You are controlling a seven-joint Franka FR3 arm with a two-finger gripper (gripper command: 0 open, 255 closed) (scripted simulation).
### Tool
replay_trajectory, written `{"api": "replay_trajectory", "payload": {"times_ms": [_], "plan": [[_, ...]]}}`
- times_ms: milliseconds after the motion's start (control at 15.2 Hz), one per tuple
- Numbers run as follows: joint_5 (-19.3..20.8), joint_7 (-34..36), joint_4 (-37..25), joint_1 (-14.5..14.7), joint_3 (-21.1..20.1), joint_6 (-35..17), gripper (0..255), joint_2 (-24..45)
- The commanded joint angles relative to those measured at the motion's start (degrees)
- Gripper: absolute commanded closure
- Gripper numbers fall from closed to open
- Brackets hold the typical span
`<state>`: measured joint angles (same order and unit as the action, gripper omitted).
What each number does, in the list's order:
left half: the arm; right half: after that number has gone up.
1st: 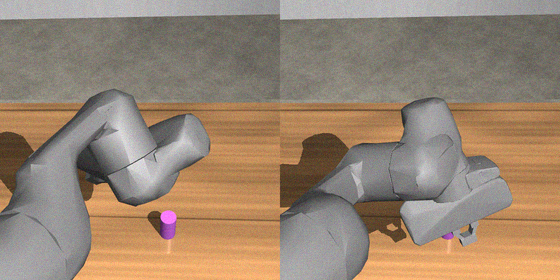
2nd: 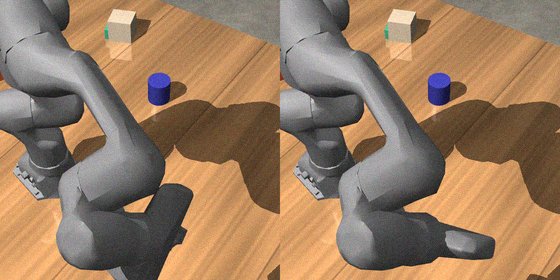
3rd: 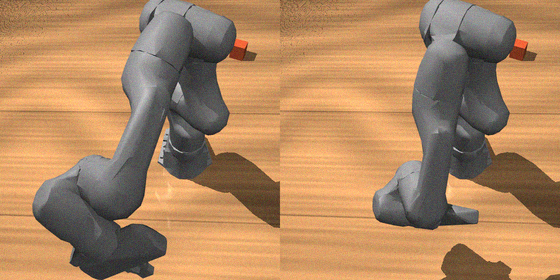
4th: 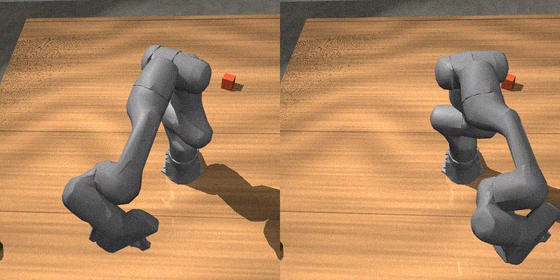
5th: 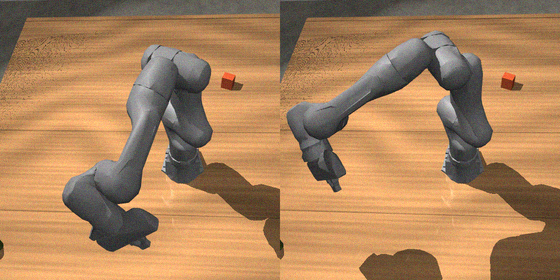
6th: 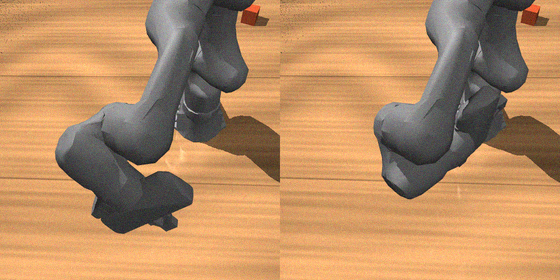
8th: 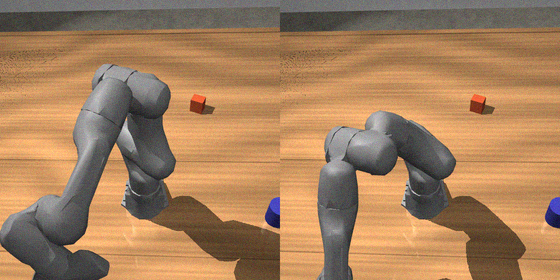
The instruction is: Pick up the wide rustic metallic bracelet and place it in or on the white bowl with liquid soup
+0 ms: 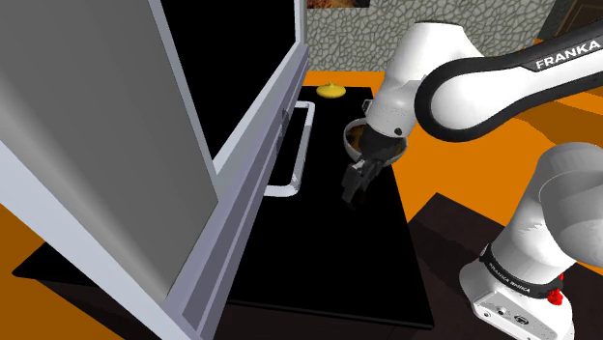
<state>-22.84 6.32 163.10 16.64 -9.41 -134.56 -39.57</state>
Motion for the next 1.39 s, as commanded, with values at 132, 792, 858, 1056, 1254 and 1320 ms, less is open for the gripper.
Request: {"api": "replay_trajectory", "payload": {"times_ms": [132,792,858,1056,1254,1320], "plan": [[1.17,0.88,-2.19,-0.65,0.33,4.08,255,-1.89],[3.32,2.85,-8.23,-1.68,1.11,12.96,255,-4.87],[3.50,3.02,-8.89,-1.76,1.20,13.79,255,-5.05],[4.02,3.53,-10.93,-1.98,1.45,16.23,255,-5.47],[5.55,0.64,-11.64,-3.47,4.17,16.85,255,-4.68],[6.29,-0.80,-12.04,-4.18,5.51,17.06,255,-4.14]]}}
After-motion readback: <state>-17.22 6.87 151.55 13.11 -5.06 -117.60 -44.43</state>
